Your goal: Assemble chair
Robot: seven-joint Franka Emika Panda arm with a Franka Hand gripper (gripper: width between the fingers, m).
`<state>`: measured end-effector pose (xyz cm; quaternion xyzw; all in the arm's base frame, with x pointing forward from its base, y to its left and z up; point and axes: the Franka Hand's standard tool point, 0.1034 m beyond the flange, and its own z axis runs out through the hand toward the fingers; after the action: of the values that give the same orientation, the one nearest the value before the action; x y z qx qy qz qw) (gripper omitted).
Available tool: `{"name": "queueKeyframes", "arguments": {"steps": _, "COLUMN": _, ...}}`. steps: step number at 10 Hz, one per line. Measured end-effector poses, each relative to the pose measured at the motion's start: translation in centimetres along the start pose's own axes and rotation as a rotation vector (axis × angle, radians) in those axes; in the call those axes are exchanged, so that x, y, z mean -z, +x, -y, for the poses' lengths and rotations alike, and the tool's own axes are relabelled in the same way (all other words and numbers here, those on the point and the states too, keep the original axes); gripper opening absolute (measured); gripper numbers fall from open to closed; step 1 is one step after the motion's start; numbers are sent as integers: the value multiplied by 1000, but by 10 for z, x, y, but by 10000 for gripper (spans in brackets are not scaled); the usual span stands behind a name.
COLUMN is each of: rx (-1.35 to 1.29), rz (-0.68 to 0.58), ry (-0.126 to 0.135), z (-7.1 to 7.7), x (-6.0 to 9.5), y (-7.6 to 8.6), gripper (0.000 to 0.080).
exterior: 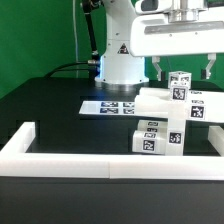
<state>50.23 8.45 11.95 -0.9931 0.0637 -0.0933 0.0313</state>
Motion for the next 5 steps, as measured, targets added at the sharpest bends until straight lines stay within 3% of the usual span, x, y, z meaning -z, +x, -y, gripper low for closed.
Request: {"name": "queueKeyframes", "arguments": {"steps": 5, "rx": 284, "rz": 1, "ry": -15, "z": -2, "x": 0, "y": 1, "gripper": 649}}
